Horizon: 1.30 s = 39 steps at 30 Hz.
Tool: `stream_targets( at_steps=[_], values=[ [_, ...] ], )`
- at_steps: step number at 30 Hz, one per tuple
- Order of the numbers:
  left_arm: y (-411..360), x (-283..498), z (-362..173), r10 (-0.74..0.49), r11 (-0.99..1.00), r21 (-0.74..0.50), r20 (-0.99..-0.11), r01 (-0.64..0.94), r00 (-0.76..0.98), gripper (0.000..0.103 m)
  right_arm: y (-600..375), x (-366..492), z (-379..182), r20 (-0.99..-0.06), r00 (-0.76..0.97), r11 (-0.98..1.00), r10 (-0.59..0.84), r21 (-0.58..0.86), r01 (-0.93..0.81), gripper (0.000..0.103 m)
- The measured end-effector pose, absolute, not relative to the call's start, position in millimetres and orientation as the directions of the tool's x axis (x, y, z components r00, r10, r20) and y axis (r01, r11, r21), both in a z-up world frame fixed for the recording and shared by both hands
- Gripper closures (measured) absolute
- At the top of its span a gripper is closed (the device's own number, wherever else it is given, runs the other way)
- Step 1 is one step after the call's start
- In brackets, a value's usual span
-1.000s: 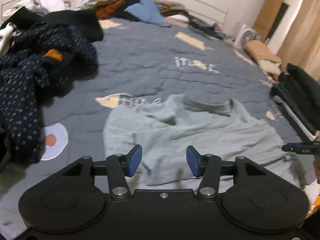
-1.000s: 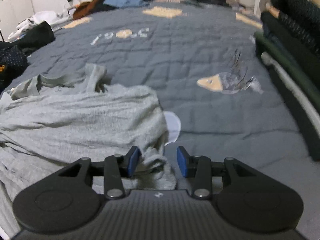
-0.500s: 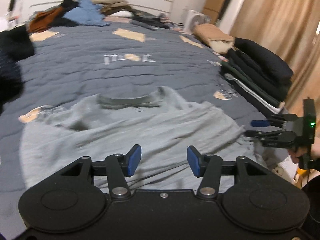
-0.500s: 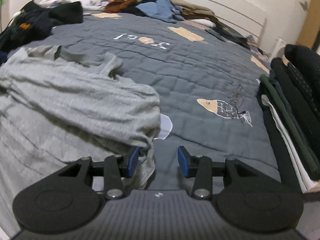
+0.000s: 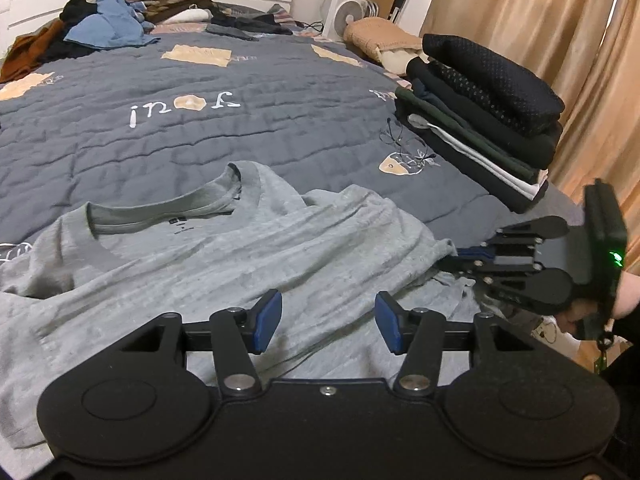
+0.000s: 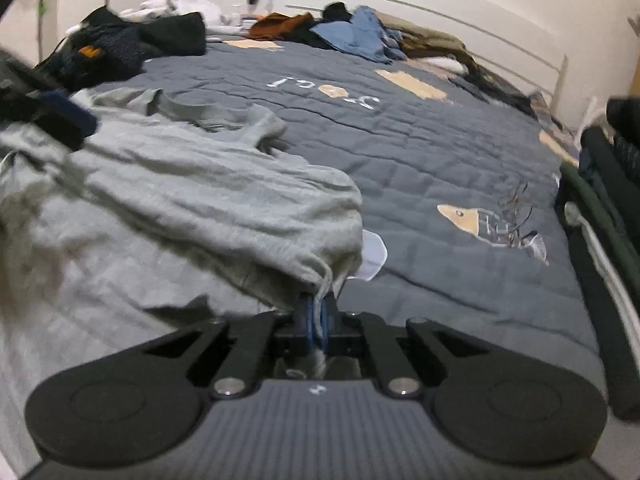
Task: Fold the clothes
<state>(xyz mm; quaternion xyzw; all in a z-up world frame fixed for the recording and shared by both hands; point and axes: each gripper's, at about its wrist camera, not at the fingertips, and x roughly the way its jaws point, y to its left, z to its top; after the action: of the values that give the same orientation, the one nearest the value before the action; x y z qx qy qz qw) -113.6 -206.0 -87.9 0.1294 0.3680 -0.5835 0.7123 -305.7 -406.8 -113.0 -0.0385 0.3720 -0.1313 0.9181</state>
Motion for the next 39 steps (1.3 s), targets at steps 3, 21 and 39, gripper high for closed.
stream_targets(
  at_steps=[3,21,39],
  values=[
    [-211,-112,-88,-0.739,0.284,-0.251,-0.673,0.925,0.045,0.052,-406,-315,-111,-0.672,0.695,0.966,-0.254,-0.147,0.211,0.1],
    [-350,-96,-99,-0.739,0.227,-0.368,-0.668,0.902,-0.086,0.051,-417,-314,-114,-0.669,0.7,0.956,-0.248,-0.054,0.288,0.099],
    [-438,-86,-147,-0.566,0.149,-0.361,-0.795,0.921,-0.22,0.096,-420,-313,-114,-0.673,0.707,0.964,-0.217,-0.033,0.264,0.099]
  ],
)
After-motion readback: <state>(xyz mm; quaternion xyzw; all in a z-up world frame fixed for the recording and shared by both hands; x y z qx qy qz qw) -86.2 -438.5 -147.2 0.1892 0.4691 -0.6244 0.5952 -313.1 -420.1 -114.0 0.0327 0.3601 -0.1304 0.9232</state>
